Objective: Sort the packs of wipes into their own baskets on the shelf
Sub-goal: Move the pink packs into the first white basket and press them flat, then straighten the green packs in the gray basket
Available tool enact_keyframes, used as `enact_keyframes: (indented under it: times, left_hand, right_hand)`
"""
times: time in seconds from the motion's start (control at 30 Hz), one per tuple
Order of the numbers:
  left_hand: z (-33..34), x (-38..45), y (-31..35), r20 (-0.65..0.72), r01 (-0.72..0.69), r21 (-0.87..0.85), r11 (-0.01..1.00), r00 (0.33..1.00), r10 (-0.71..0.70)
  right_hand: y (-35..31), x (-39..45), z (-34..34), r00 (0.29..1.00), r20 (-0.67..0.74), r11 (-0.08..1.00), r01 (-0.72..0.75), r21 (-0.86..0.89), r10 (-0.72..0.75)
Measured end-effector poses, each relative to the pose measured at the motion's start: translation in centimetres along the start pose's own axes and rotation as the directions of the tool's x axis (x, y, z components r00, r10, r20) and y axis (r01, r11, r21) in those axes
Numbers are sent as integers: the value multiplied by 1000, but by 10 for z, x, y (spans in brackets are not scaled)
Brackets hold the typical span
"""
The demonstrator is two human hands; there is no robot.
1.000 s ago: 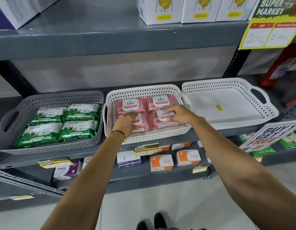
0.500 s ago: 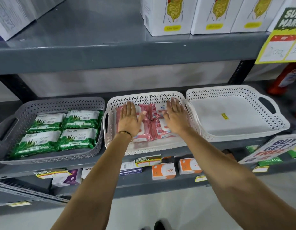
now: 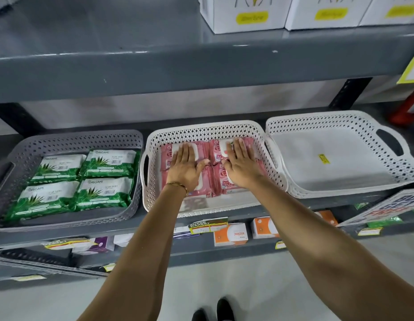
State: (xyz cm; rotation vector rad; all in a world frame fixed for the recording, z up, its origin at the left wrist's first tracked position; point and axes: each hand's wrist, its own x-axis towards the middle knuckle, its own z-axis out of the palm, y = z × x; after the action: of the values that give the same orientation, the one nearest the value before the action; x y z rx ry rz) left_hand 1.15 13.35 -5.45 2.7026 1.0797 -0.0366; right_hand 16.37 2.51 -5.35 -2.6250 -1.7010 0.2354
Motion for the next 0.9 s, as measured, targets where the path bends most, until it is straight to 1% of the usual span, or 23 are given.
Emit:
enact_keyframes:
  times: [0.27, 0.33, 0.4, 0.47, 0.53, 0.63, 0.73, 0.83, 0.9]
  left_hand:
    - [-5, -4, 3, -7, -2, -24, 1000, 1000, 2]
    - [-10, -5, 3, 10, -3, -65, 998, 1000, 4]
    - [-18, -6, 4, -4, -16, -127, 992, 1000, 15]
    - [-31, -9, -1, -57, -39, -160, 986, 998, 30]
    - [-46, -16, -14, -109, -65, -164, 984, 993, 47]
    - [-69, -35, -53, -185, -89, -134, 987, 981, 63]
    - [-86, -65, -111, -245, -121, -117, 986, 965, 90]
    - [-96, -96, -182, -213, -101, -69, 993, 973, 84]
    - [-97, -111, -221, -161, -41, -23, 999, 986, 37]
  right_hand:
    - [-2, -4, -5, 1000, -5, 1000, -3, -24, 3]
    - [-5, -6, -11, 1000, 3, 999, -17, -34, 17]
    - [-9, -8, -20, 999, -3, 999, -48, -22, 48]
    - [-24, -10, -30, 995, -54, 996, -87, -3, 86]
    - [-50, -10, -37, 984, -135, 993, -109, 48, 114]
    - [-101, -8, -41, 965, -227, 985, -106, 135, 135]
    - [-164, -8, -42, 944, -291, 972, -92, 216, 154]
    - [-229, -11, -42, 949, -291, 943, -17, 334, 120]
    - [-257, -14, -38, 967, -249, 938, 38, 344, 53]
